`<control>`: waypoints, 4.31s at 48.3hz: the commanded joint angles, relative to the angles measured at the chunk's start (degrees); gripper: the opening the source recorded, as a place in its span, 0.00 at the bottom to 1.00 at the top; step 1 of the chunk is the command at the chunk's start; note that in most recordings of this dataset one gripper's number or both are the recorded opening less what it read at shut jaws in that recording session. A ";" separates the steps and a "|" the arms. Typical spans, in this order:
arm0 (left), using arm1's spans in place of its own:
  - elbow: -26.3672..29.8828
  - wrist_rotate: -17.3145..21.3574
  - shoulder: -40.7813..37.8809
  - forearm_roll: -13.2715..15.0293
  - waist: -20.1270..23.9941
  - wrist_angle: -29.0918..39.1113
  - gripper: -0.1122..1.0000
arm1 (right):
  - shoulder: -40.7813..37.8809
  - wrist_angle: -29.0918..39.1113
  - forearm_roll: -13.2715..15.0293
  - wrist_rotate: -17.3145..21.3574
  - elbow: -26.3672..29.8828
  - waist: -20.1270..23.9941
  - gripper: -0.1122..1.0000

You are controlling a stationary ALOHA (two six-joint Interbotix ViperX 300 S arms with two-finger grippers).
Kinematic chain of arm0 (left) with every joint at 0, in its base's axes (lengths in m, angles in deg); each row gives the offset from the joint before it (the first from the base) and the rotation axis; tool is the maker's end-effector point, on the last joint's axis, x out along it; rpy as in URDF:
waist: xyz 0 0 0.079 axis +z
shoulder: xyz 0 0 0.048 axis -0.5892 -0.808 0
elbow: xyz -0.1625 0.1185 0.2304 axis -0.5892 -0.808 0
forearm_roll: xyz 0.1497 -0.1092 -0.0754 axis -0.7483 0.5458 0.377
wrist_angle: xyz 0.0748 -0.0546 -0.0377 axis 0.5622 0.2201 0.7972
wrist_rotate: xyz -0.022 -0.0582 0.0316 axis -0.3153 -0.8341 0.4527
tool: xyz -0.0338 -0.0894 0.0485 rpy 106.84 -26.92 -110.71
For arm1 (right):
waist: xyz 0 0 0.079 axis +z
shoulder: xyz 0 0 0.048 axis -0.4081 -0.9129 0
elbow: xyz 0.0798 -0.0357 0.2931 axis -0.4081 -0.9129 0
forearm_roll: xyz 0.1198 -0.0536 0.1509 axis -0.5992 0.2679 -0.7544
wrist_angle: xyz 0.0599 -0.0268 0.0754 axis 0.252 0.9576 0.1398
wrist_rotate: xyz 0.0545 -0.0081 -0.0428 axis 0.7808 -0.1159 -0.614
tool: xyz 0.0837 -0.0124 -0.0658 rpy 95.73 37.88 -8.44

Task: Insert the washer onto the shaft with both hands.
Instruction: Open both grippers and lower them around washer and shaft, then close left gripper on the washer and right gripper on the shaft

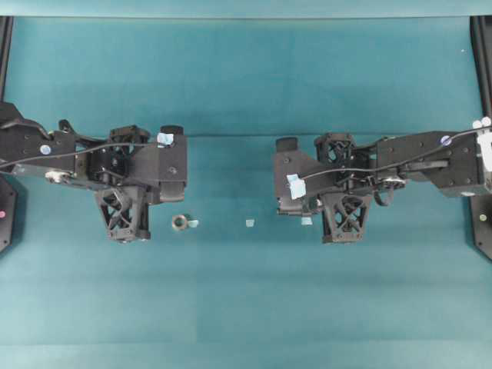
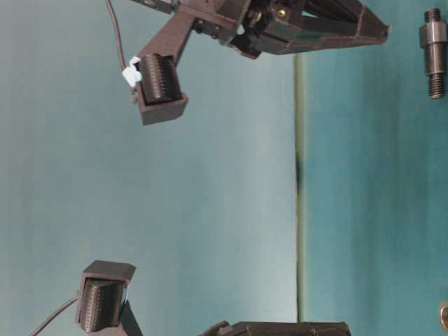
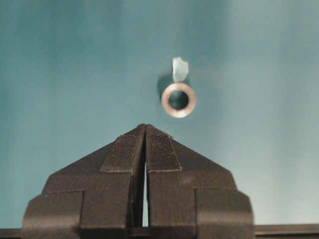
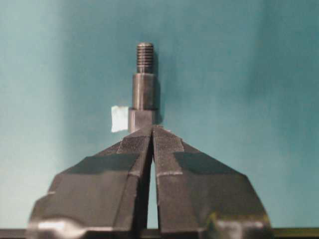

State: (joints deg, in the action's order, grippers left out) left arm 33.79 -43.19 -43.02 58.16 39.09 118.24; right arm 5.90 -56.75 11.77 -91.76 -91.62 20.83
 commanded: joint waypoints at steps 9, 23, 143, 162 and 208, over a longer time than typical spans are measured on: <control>0.88 -0.09 -0.26 -0.26 0.18 -0.53 0.12 | -0.09 -1.49 0.09 -0.35 0.44 0.18 0.13; 0.09 -0.09 -1.23 -0.26 0.18 0.18 0.79 | -2.55 -1.05 -0.79 0.26 0.62 0.79 0.80; 0.09 -2.81 -13.80 -0.26 -3.52 -11.95 0.89 | -5.27 -10.46 -0.79 6.86 -3.78 -0.09 0.87; 0.09 -2.81 -13.80 -0.26 -3.60 -11.95 0.89 | -5.63 -10.55 -0.62 6.77 -3.60 -0.09 0.87; 0.00 -2.90 -13.80 -0.26 -3.60 -11.95 0.89 | -7.03 -8.79 -0.44 3.43 -2.81 -0.09 0.87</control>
State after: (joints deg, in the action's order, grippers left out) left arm 33.35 -46.00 -57.17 58.16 35.66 106.55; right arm -0.86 -65.45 11.16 -87.72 -94.61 20.66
